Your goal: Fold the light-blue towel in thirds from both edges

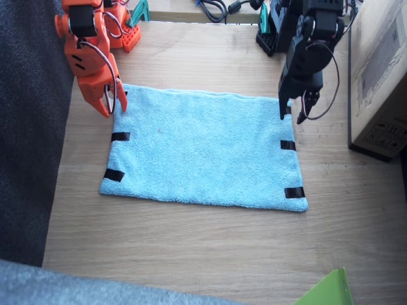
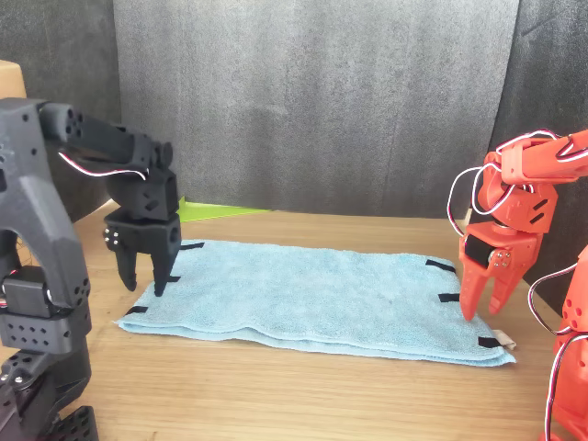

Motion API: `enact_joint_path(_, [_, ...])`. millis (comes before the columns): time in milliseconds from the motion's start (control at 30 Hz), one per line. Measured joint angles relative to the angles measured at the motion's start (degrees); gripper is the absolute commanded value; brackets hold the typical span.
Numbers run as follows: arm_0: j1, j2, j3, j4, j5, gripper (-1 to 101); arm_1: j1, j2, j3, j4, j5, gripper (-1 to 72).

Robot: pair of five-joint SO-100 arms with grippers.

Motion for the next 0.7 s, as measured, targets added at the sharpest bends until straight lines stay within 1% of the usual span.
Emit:
enact_joint_path(533, [1.2,1.3,-0.8,-0.1,-0.5,23,0.0,0.0,0.0,0.0,0.0,21.9])
enact_joint_path(700, [2.1,1.3,-0.8,-0.1,0.0,23,0.0,0.0,0.0,0.0,-1.0,21.9])
